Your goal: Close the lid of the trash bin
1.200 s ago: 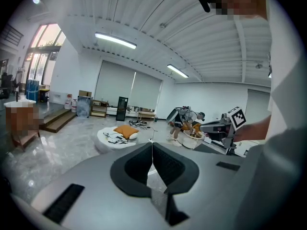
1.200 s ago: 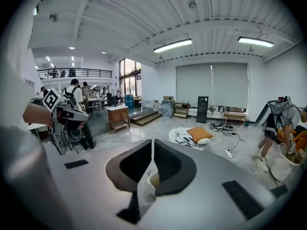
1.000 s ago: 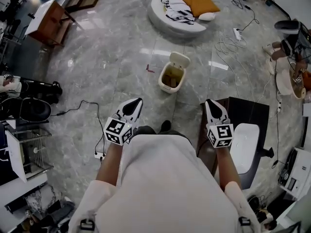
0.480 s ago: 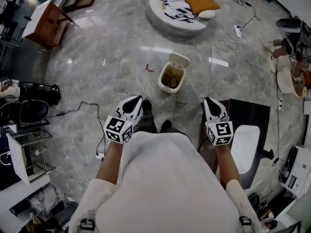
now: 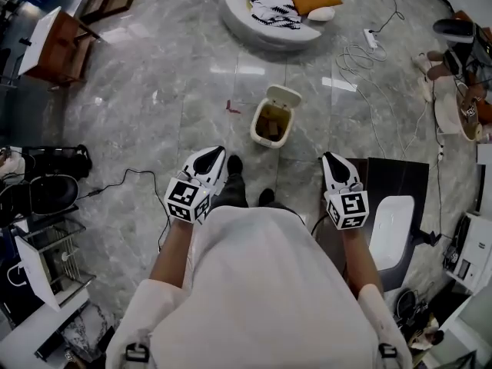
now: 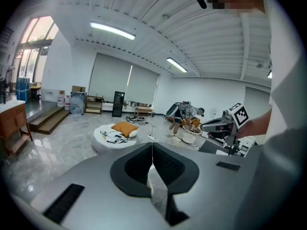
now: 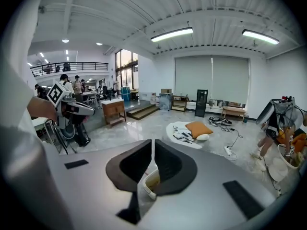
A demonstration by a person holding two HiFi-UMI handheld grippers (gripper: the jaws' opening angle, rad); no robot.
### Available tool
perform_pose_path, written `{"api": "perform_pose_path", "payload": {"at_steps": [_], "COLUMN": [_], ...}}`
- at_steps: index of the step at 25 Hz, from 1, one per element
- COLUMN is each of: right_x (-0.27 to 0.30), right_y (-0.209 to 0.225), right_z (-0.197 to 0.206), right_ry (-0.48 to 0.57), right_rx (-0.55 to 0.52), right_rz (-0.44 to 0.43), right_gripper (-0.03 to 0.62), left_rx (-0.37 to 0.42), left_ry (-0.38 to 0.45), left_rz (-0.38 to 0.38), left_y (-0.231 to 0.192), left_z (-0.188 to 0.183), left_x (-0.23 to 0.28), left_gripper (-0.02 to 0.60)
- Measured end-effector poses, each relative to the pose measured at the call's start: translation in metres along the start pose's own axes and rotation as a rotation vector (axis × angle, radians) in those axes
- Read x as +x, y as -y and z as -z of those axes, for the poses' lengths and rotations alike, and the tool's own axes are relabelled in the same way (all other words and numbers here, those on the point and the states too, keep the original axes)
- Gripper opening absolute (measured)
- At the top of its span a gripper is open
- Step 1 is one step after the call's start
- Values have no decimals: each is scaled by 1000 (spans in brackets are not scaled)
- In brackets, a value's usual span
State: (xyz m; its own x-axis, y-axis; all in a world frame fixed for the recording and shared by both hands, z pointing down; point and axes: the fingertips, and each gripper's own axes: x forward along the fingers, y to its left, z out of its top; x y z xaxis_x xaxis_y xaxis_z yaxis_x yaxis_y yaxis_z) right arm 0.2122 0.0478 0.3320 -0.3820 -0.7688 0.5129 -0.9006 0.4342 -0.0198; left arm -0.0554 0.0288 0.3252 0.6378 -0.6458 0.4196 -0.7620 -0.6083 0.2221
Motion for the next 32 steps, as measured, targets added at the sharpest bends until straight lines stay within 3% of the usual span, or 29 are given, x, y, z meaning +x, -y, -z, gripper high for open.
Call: {"api": "perform_pose_path", "payload": {"at_steps": [19, 32], "right_x": [107, 167], "right_y": [3, 4], "right_z": [-14, 6], "right_ry": [-114, -200], "right_rx": [41, 95], "right_rz": [76, 76], "right_gripper": [36, 37], "left_rx": [35, 71], "left_ry": [-84, -151], "left_rz": [190, 288], "left_y": [-89, -106], "left_z": [1, 27], "left_x": [80, 110], "left_gripper": [18, 18]}}
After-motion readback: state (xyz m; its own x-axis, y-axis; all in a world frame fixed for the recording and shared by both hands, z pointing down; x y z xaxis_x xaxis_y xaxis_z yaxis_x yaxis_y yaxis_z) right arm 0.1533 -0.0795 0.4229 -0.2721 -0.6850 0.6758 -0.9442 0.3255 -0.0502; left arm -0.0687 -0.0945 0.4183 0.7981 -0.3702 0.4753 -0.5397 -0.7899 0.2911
